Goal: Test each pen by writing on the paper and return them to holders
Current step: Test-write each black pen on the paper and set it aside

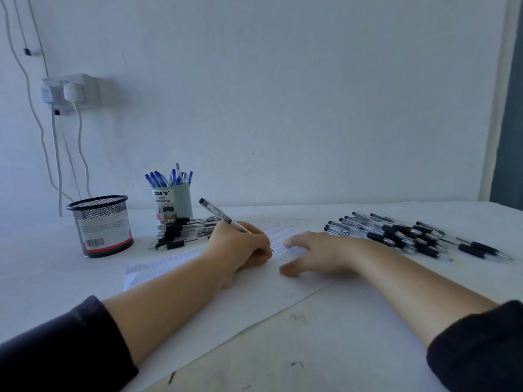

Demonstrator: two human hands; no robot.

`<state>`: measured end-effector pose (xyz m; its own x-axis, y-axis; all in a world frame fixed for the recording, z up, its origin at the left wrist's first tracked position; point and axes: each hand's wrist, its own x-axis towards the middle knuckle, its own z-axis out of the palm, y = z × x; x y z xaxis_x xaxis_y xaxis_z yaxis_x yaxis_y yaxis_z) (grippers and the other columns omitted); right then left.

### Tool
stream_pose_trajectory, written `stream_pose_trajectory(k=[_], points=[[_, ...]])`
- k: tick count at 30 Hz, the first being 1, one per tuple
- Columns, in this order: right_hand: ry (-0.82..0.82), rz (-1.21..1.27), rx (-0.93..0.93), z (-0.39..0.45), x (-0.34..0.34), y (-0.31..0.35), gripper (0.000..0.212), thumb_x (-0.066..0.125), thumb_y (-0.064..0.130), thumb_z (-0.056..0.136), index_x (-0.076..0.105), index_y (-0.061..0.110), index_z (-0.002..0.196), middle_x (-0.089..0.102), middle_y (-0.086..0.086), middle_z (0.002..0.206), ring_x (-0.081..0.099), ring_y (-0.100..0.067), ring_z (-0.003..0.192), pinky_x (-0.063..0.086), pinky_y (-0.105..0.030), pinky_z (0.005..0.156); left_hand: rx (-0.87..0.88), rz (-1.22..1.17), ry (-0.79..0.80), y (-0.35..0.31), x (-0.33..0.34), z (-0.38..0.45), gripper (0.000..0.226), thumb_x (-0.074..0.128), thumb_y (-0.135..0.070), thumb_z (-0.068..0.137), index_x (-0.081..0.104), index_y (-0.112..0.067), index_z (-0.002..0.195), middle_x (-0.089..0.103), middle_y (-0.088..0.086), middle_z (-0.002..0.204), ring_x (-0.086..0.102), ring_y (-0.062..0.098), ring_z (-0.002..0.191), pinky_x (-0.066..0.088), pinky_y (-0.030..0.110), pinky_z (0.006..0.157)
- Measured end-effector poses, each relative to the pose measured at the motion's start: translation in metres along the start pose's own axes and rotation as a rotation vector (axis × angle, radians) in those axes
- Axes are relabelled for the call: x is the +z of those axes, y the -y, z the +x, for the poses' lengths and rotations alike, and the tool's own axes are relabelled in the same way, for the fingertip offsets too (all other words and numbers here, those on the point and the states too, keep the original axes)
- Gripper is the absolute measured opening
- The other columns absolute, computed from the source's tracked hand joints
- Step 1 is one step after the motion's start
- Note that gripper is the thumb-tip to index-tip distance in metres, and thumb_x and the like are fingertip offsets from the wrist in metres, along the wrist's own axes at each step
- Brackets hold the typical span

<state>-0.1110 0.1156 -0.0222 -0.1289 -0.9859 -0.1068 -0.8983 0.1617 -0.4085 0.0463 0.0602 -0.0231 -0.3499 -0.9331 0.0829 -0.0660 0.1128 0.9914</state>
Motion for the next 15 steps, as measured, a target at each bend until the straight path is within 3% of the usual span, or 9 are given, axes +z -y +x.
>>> stream_pose_trajectory(k=[7, 15], points=[[0.018, 0.039, -0.013, -0.0064, -0.0034, -0.0002, 0.073, 0.064, 0.054, 0.080, 0.032, 0.038, 0.144, 0.024, 0.013, 0.155, 0.026, -0.012, 0.141, 0.020, -0.033, 0.114, 0.088, 0.207, -0.051, 0.0021, 0.0046, -0.0038, 0.013, 0.062, 0.009, 0.074, 0.059, -0.001, 0.067, 0.057, 0.011, 0.051, 0.052, 0.016, 0.041, 0.048, 0.022, 0.044], [0.029, 0.040, -0.007, -0.0099, -0.0047, 0.0014, 0.072, 0.062, 0.053, 0.082, 0.031, 0.037, 0.145, 0.024, 0.012, 0.155, 0.026, -0.012, 0.141, 0.021, -0.031, 0.111, 0.106, 0.266, -0.086, 0.0023, 0.0061, -0.0051, 0.009, 0.061, 0.008, 0.073, 0.059, 0.000, 0.068, 0.055, 0.012, 0.050, 0.048, 0.015, 0.036, 0.044, 0.021, 0.042]])
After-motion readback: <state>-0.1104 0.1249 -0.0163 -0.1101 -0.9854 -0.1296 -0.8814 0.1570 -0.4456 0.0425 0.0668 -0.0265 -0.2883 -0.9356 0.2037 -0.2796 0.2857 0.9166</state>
